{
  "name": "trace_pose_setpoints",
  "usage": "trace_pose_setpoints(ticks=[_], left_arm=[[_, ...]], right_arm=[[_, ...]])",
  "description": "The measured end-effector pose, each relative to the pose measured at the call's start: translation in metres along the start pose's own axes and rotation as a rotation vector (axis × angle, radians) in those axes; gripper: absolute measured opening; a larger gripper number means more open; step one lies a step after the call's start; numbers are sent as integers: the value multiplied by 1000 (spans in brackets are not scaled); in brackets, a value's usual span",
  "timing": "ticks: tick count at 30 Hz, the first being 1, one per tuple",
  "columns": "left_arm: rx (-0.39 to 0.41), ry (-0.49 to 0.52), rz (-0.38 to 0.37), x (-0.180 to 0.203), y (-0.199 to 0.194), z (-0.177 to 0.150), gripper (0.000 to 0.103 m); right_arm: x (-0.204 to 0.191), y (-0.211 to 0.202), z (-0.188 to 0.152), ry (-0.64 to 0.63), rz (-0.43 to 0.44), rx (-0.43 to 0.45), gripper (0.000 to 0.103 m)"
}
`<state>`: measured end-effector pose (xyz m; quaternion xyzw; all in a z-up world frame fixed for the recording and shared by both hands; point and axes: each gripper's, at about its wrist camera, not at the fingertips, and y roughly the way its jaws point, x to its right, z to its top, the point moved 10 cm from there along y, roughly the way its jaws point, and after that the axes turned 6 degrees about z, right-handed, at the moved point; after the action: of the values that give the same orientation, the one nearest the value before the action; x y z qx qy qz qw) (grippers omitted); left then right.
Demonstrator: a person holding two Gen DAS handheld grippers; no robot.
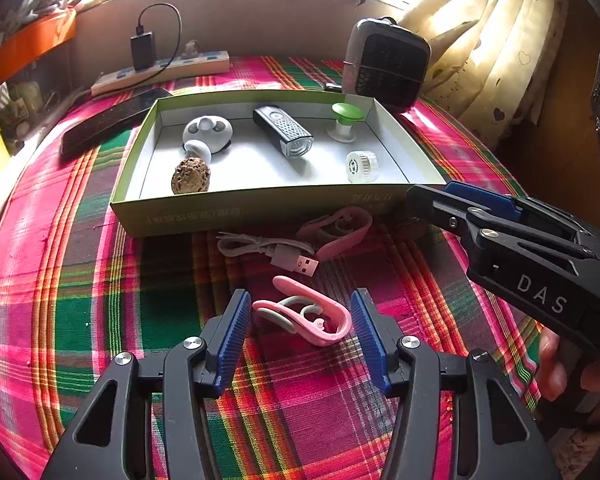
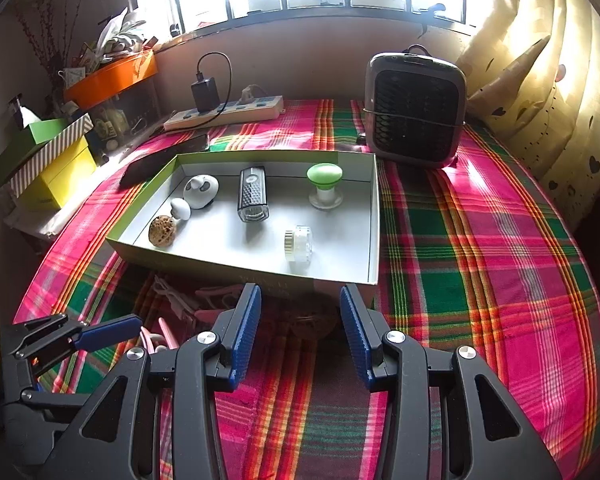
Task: Organize objects
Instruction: 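Withdraw both grippers from the box toward the pink clip and cable, then grasp the pink ear-hook clip with the left gripper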
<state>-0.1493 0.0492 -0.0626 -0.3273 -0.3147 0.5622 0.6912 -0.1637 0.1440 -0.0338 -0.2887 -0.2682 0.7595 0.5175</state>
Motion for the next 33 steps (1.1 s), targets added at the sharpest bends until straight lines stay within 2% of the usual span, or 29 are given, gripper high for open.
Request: trace_pose_setpoints(ticks=[6, 14, 17, 28, 33], left_arm=[[3, 11, 39, -2, -3, -2, 52], [-21, 7, 36, 6, -1, -7, 51], [-29, 21, 67, 7, 3, -9, 51], [-24, -17, 100, -13, 5, -8, 51], [-19, -41, 66, -18, 4, -7, 51]], right_arm=[[-1, 0, -5, -1, 18, -4, 43], [-1, 2, -13, 1, 35, -18, 43], [1, 2, -16, 3, 35, -23, 43], [-5, 6, -22, -15, 51, -41, 43], [-9, 8, -23, -23, 52, -47, 43]])
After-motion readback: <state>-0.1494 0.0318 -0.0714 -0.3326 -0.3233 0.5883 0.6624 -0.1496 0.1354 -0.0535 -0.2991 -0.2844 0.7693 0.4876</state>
